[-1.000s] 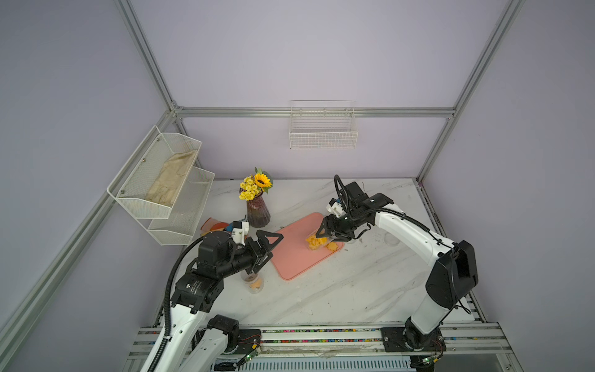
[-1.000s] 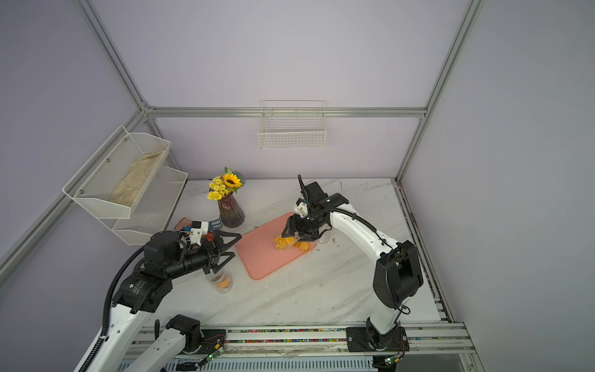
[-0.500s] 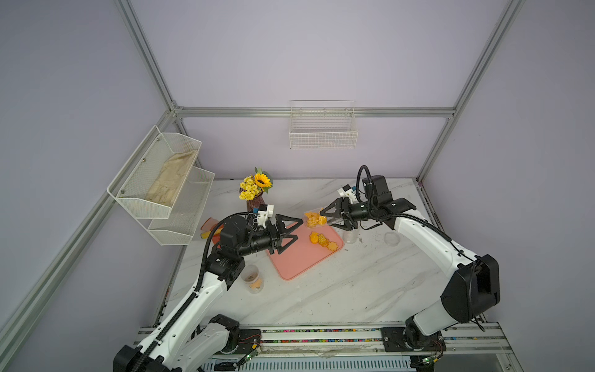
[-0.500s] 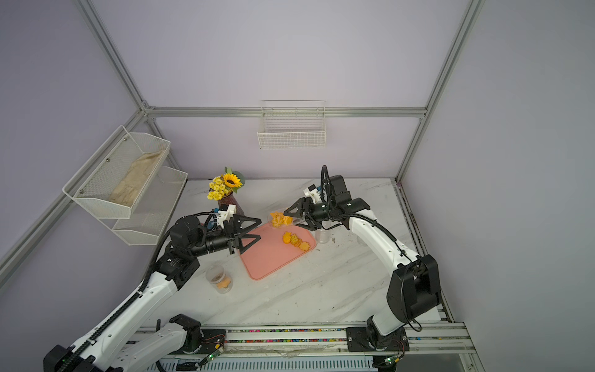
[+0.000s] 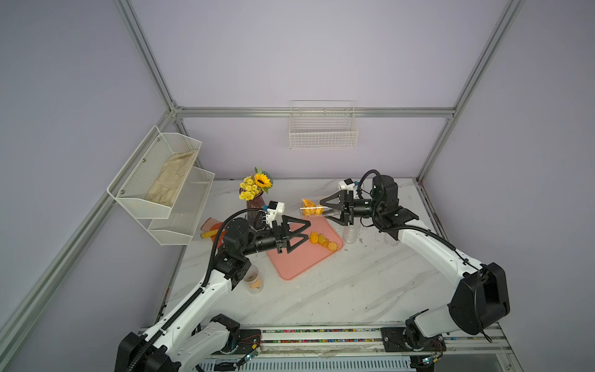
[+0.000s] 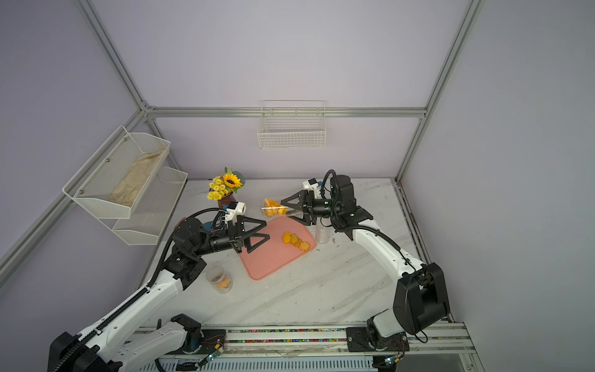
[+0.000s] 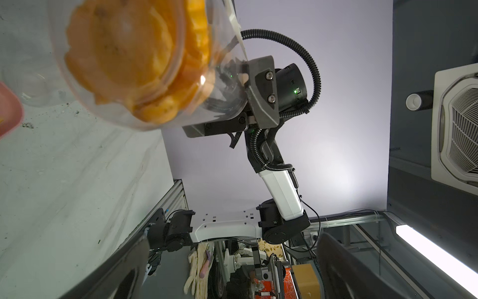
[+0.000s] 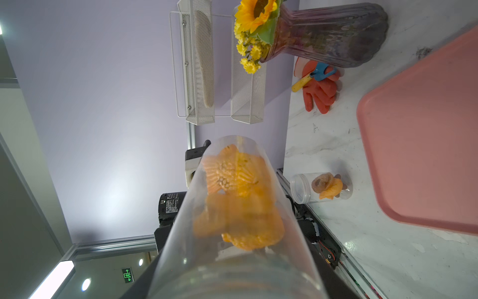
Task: Pour the cookies out of the jar
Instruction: Pick up the jar from the center of the board.
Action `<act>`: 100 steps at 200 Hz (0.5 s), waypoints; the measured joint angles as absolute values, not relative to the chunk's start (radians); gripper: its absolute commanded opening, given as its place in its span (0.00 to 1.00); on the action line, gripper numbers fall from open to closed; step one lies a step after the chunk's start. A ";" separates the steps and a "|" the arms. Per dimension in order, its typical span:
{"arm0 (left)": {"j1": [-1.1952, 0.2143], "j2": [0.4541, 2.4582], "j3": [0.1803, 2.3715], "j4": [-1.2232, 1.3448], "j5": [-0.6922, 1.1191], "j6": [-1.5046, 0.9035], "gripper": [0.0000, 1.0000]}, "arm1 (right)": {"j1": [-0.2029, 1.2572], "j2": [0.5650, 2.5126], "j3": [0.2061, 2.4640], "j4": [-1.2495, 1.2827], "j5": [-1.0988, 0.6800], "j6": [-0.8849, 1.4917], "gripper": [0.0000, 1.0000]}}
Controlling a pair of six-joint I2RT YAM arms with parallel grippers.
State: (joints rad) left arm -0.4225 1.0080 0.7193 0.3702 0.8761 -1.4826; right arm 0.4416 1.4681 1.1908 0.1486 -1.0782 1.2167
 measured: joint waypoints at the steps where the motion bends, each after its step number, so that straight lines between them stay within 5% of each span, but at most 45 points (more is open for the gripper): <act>1: -0.422 1.009 0.719 0.373 0.876 -1.482 1.00 | 0.442 1.468 1.191 0.151 -1.079 1.219 0.64; 100: -0.424 1.113 0.720 0.459 0.910 -1.533 1.00 | 0.498 1.446 1.184 0.202 -1.138 1.255 0.64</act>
